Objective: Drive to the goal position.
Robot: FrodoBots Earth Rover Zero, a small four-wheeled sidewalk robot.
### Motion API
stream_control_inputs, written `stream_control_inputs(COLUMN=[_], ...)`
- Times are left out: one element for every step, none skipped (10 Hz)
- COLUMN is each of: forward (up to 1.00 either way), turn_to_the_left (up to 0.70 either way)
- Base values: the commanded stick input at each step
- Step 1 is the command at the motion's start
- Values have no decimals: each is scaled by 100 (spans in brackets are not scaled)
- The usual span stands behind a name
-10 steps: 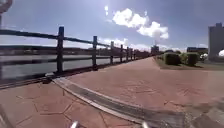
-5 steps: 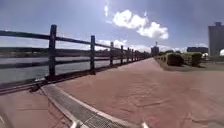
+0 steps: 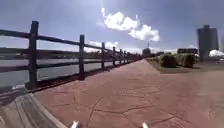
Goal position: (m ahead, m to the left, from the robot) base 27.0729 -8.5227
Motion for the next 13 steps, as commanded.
stream_control_inputs(forward=[85,85,85,85,85,85,85,85,85,85,85,85,85], turn_to_the_left=[0,0,0,-11,-26,-34,-34,-34,-34,-34,-30,0,0])
